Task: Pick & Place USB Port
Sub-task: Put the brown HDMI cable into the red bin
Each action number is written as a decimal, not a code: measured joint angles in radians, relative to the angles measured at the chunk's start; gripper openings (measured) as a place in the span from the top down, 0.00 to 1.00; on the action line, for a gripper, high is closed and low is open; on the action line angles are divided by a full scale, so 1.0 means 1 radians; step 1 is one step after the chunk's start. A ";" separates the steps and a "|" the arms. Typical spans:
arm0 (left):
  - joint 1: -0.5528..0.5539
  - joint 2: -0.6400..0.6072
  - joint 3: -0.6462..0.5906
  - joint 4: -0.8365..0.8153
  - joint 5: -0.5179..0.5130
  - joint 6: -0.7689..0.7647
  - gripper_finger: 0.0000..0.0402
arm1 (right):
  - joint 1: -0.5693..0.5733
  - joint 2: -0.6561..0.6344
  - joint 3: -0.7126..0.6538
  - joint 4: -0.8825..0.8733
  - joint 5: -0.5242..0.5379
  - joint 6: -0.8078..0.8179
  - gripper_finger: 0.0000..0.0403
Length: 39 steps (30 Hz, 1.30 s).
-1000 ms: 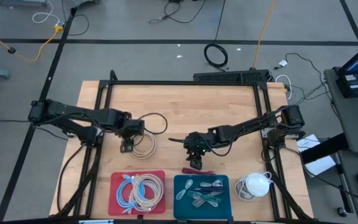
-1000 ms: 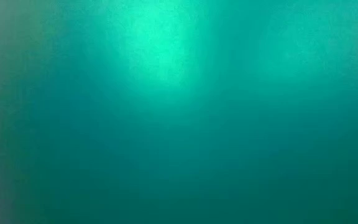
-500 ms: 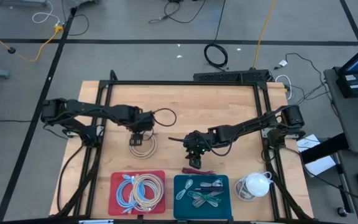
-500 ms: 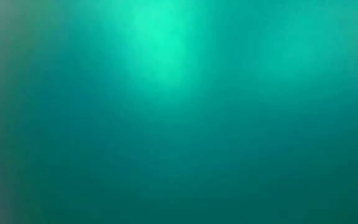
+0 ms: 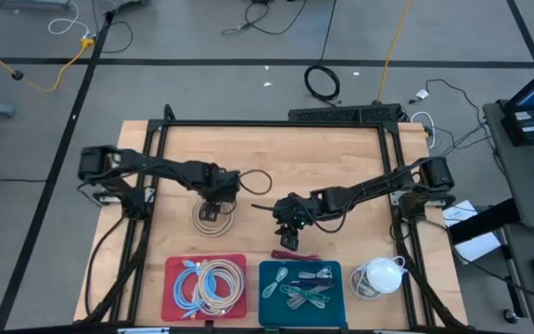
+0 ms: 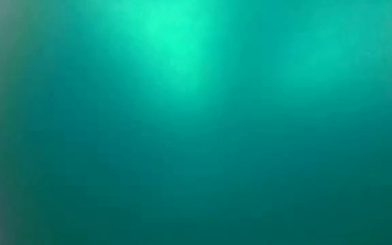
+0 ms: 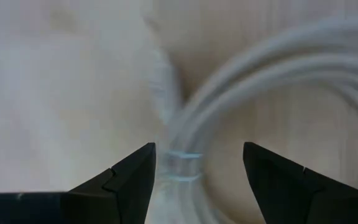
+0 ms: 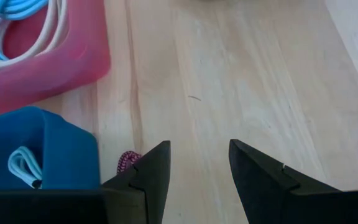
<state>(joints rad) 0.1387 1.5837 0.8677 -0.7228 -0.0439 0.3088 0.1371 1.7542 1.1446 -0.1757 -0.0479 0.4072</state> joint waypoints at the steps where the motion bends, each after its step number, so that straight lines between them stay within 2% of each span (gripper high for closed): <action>1: -0.003 0.035 0.000 -0.002 0.012 -0.001 0.39 | 0.000 0.000 0.000 0.000 0.000 0.000 0.62; 7: -0.008 0.156 0.017 -0.017 0.034 -0.021 0.39 | 0.000 0.000 0.000 0.000 0.000 0.004 0.62; 9: -0.004 0.160 0.021 -0.023 0.028 -0.060 0.44 | 0.000 0.000 0.000 0.002 0.000 0.007 0.62; 11: 0.002 0.161 0.033 -0.041 0.029 -0.105 0.55 | 0.000 0.000 0.000 0.000 0.000 0.008 0.62; 14: 0.021 0.154 0.069 -0.088 0.025 -0.155 0.82 | 0.000 0.000 0.000 0.000 -0.001 0.008 0.62; 15: 0.032 0.150 0.088 -0.108 0.026 -0.174 0.88 | 0.000 0.000 0.000 0.002 -0.001 0.008 0.62; 21: 0.119 0.101 0.257 -0.276 0.003 -0.361 0.88 | -0.007 0.000 0.000 0.009 -0.003 0.030 0.62; 26: 0.181 0.048 0.425 -0.524 0.203 -0.527 0.88 | -0.007 0.000 0.000 0.022 -0.006 0.048 0.62; 29: 0.170 0.004 0.502 -0.677 0.266 -0.586 0.88 | -0.007 0.000 0.000 0.022 -0.005 0.065 0.62; 31: 0.139 -0.033 0.532 -0.759 0.305 -0.628 0.88 | -0.007 0.000 0.000 0.023 -0.005 0.071 0.62; 33: 0.085 -0.090 0.542 -0.775 0.358 -0.679 0.88 | -0.010 0.000 0.000 0.024 -0.005 0.071 0.62; 36: -0.030 -0.169 0.543 -0.743 0.412 -0.822 0.88 | -0.022 0.000 0.000 0.028 -0.006 0.071 0.62; 39: -0.189 -0.237 0.530 -0.686 0.401 -1.008 0.88 | -0.041 0.000 0.000 0.027 -0.007 0.071 0.62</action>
<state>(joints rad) -0.0503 1.3468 1.3975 -1.4089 0.3568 -0.6990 0.0959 1.7542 1.1446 -0.1486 -0.0547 0.4786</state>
